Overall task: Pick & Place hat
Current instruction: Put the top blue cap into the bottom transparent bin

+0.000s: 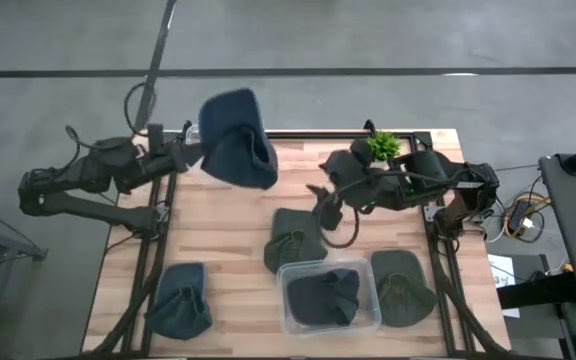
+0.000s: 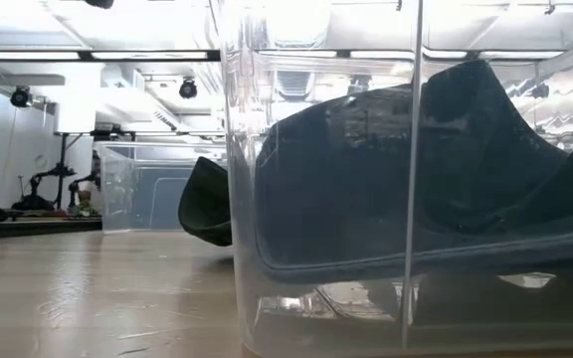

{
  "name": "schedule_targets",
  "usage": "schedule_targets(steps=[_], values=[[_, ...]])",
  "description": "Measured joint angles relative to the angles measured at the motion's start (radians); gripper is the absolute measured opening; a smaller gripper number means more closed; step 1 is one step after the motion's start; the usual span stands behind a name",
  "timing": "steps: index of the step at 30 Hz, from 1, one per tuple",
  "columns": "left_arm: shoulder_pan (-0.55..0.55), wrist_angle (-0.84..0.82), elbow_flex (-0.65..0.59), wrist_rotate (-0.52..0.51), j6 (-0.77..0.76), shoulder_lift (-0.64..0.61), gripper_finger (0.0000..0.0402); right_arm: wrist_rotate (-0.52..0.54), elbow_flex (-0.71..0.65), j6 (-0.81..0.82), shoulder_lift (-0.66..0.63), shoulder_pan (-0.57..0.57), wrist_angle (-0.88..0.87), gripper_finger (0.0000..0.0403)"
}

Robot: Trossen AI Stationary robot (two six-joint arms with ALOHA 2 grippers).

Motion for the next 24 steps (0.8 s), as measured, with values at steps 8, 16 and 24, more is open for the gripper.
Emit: schedule_targets(steps=[8,16,24], values=[[0.0,0.35,-0.003,-0.001,0.119,0.008,0.0006,0.093,0.0,-0.184,-0.01,0.017,0.304,0.0247],[0.0,0.527,-0.003,0.011,0.222,0.011,0.0006,0.093,-0.003,-0.488,0.048,0.024,0.688,0.0247],[0.0,0.556,-0.003,0.021,0.216,0.027,0.0006,0.132,-0.003,-0.566,0.116,-0.007,0.848,0.0247]])
